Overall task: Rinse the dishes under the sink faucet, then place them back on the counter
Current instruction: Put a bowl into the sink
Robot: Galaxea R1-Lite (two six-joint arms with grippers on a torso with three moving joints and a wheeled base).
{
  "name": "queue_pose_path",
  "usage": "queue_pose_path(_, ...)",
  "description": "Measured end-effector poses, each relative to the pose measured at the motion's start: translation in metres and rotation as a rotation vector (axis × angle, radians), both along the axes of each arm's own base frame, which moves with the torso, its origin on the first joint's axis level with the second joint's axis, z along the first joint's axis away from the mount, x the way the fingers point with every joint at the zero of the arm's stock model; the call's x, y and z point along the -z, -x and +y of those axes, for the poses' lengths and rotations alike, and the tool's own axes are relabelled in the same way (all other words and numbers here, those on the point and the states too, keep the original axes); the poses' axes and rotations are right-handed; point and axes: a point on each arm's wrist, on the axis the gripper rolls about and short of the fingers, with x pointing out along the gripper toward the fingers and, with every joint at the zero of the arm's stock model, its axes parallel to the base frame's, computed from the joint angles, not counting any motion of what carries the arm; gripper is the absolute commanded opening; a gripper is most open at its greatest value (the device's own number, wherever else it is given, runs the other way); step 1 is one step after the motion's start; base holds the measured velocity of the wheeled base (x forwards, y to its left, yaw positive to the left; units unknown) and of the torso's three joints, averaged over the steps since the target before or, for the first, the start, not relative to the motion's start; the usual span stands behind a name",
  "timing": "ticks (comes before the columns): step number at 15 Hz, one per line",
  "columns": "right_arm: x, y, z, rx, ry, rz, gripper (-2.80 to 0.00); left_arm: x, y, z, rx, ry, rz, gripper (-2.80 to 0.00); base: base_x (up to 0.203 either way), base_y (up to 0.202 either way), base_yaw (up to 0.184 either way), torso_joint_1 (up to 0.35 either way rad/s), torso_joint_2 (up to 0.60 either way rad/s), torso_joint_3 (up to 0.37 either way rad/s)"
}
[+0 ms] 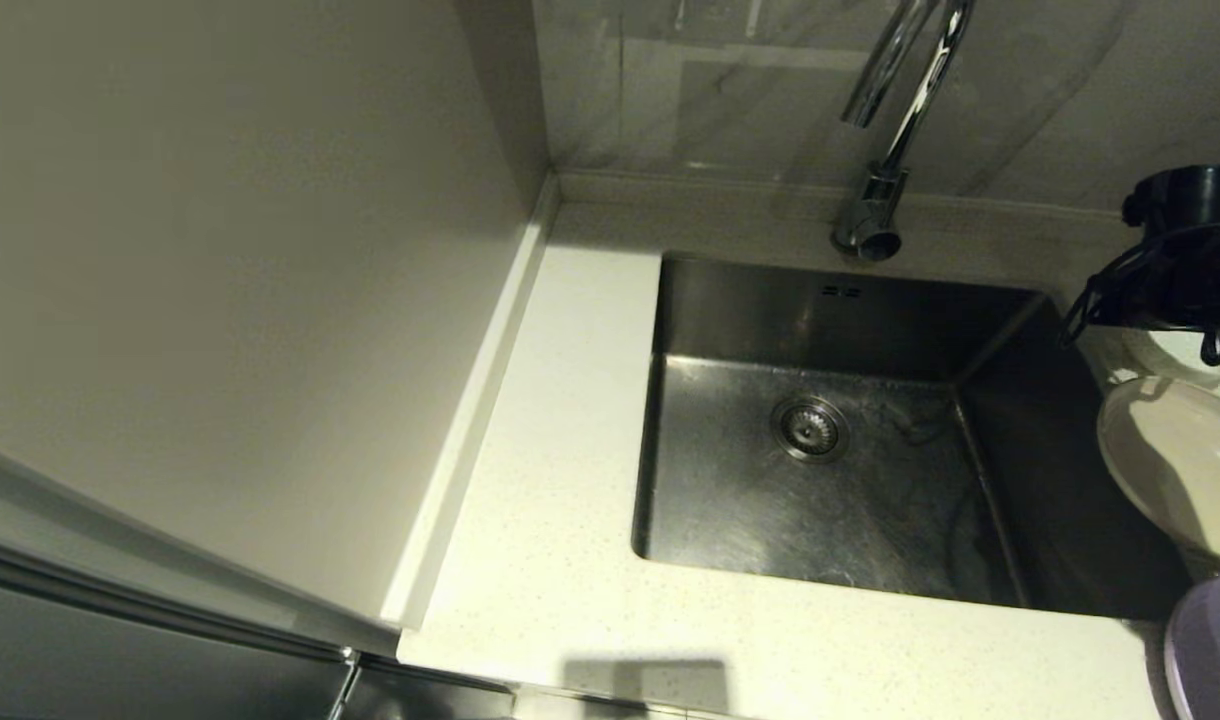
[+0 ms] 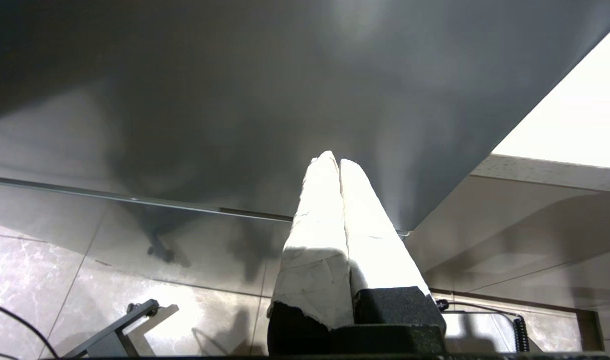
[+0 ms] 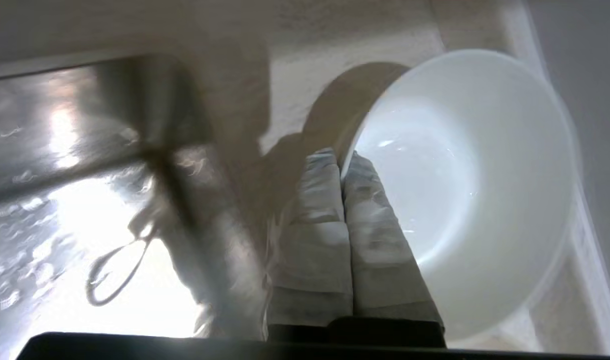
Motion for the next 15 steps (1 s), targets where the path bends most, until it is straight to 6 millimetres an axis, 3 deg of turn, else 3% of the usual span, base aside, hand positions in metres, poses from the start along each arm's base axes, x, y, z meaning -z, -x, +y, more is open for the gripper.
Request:
queue_pose_path(5, -0.031, 0.01, 0.058, -0.12, 0.009, -0.066, -2.8, 0.0, 0.0, 0.0, 0.0, -0.001, 0.0, -2.8, 0.0, 0.0, 0.0, 0.0, 0.0, 0.0)
queue_pose_path(8, -0.056, 0.031, 0.103, -0.187, 0.027, -0.109, -2.8, 0.0, 0.0, 0.0, 0.0, 0.0, 0.0, -2.8, 0.0, 0.0, 0.0, 0.0, 0.0, 0.0)
queue_pose_path(12, -0.078, 0.1, 0.171, -0.285, 0.039, -0.131, -2.8, 0.0, 0.0, 0.0, 0.0, 0.0, 0.0, -2.8, 0.0, 0.0, 0.0, 0.0, 0.0, 0.0)
queue_pose_path(15, -0.081, 0.173, 0.175, -0.311, 0.038, -0.125, -2.8, 0.0, 0.0, 0.0, 0.0, 0.0, 0.0, -2.8, 0.0, 0.0, 0.0, 0.0, 0.0, 0.0)
